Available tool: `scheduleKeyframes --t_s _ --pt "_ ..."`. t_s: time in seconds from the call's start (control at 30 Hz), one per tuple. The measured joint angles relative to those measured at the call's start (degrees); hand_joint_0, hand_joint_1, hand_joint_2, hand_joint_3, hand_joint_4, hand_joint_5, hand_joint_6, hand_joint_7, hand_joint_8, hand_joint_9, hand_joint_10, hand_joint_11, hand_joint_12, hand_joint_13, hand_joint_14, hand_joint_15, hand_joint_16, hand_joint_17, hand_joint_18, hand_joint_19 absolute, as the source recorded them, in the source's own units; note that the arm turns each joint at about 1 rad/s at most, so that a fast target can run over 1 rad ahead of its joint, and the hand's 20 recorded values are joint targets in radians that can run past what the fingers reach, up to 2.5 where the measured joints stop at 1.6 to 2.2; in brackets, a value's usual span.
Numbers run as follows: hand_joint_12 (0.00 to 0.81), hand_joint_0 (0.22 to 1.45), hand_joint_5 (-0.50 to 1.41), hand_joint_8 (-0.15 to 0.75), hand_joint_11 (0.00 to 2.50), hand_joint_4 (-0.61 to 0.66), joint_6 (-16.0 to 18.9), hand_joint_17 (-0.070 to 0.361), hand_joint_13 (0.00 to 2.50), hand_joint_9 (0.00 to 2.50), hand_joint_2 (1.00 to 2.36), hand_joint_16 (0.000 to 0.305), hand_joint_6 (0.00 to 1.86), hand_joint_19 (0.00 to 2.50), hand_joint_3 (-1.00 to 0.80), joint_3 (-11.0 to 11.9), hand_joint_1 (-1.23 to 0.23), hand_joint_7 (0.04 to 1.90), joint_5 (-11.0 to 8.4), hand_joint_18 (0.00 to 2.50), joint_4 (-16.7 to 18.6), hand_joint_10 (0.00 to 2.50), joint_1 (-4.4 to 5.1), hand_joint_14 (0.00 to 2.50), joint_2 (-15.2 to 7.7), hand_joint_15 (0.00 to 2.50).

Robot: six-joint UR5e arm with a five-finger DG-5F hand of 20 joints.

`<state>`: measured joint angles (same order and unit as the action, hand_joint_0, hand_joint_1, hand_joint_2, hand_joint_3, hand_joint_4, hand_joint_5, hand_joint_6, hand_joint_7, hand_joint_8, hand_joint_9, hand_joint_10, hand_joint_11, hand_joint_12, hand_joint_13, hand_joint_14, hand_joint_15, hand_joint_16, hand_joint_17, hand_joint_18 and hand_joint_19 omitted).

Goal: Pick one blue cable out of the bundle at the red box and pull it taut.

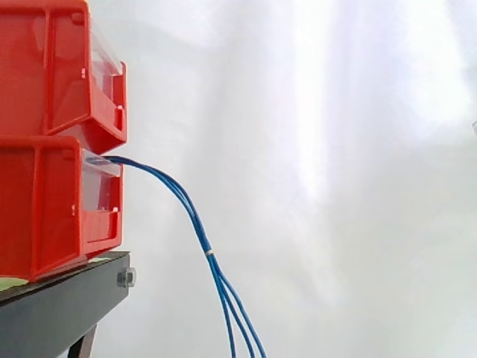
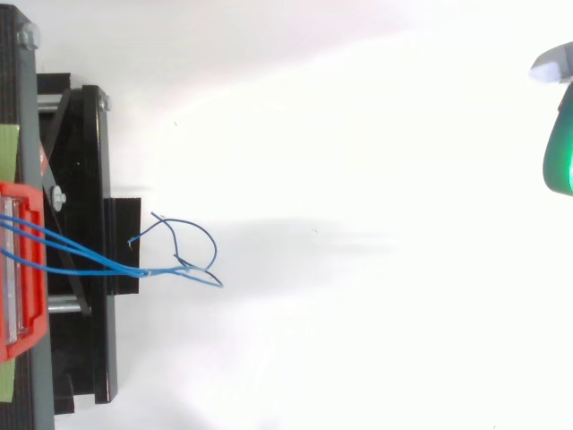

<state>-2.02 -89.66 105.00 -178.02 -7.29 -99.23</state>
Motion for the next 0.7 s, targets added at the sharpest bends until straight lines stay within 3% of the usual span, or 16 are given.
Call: scheduleKeyframes --t_s 0.7 --pt "0.392 0.53 -0.21 0.357 0.51 0.33 -1.05 0.137 0.17 0.55 1.0 0.061 0.5 0.14 -0.5 -0.05 -0.58 0.75 -0.03 0.11 2.02 0.01 0.31 0.0 0.0 0.05"
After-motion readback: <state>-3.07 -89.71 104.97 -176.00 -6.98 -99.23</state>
